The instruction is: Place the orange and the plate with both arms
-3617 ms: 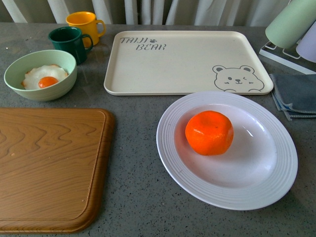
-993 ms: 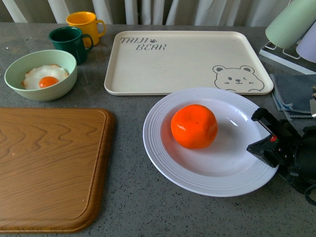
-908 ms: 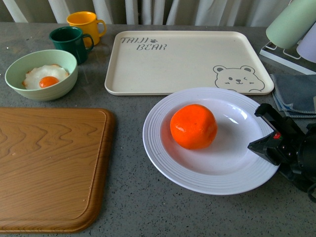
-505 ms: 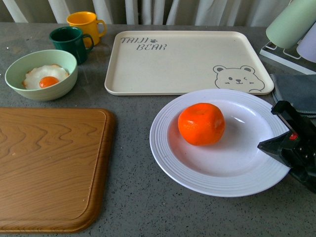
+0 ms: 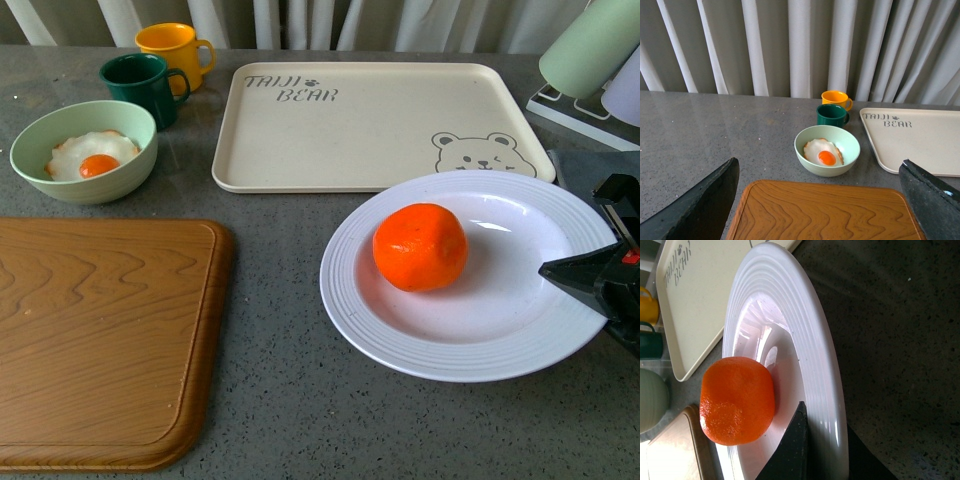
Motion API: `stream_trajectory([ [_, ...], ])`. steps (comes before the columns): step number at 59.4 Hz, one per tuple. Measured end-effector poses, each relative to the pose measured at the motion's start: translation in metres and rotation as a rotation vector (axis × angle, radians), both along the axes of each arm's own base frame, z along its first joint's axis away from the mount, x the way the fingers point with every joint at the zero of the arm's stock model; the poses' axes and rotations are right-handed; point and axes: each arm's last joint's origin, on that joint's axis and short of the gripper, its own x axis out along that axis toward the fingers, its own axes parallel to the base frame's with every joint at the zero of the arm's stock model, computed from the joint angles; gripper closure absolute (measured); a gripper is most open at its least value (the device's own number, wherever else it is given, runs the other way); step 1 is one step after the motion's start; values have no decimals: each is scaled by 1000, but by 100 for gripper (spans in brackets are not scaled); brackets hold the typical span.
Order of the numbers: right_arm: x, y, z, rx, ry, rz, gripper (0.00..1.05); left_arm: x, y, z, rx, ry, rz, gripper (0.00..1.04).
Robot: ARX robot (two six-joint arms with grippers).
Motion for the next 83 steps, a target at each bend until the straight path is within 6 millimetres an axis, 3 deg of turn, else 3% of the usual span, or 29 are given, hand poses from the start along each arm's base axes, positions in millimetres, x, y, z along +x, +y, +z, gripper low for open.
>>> stream_trajectory([
  [20,1,4,21,43,-97,39,101,0,0,0,0,0,0,9],
  [29,14,8,30,53,-141,50,101,0,0,0,0,0,0,9],
  [48,76,25,41,71,-217,69,101,0,0,0,0,0,0,9],
  [83,203,62,16,61,-177,86,101,0,0,0,0,0,0,9],
])
